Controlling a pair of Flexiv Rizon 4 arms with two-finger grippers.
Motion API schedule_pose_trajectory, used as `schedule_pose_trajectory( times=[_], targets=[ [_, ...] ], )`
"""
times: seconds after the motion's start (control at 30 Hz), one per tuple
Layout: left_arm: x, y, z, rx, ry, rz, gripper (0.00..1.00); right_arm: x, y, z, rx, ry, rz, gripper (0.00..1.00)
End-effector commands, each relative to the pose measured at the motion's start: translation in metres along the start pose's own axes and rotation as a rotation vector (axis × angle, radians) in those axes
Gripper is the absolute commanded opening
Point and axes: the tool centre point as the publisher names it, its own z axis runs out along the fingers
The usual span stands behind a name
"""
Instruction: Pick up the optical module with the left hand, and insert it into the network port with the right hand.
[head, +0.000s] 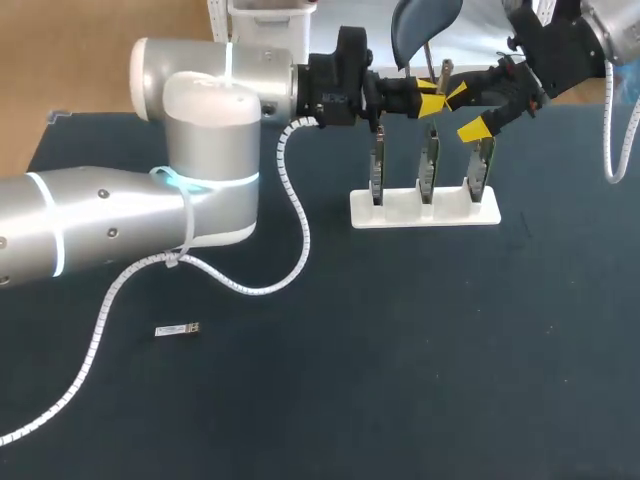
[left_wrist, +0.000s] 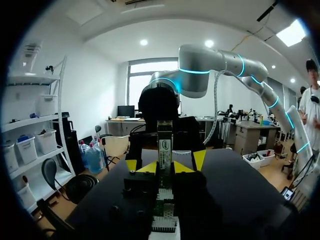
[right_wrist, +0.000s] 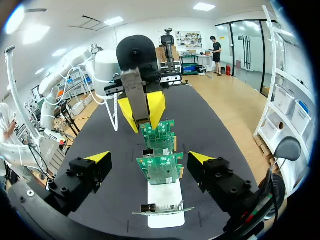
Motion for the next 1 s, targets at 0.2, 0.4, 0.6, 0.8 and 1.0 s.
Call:
schedule_pose_trajectory(
  times=[0.2, 0.4, 0.6, 0.8, 1.0],
  targets=[
    [0.0017, 0.0038, 0.0017, -0.003, 0.003, 0.001, 0.00, 0.0000, 0.0023, 0.0002, 0.006, 0.001, -0.001, 1.00],
    [0.0025, 0.0049, 0.0013, 0.006, 0.006, 0.002, 0.00, 0.0000, 0.0023, 0.0002, 0.006, 0.001, -0.001, 1.00],
    [0.0042, 0.0032, 0.0014, 0.028, 0.015, 0.024, 0.00, 0.0000, 0.0023, 0.0002, 0.006, 0.001, -0.001, 1.00],
    [0.0070, 0.0033, 0.0009, 0.034, 0.012, 0.011, 0.00, 0.0000, 0.0023, 0.0002, 0.006, 0.001, -0.001, 1.00],
    [0.0105, 0.0021, 0.0010, 0.049, 0.014, -0.002, 0.00, 0.0000, 0.0023, 0.0002, 0.006, 0.001, -0.001, 1.00]
  ],
)
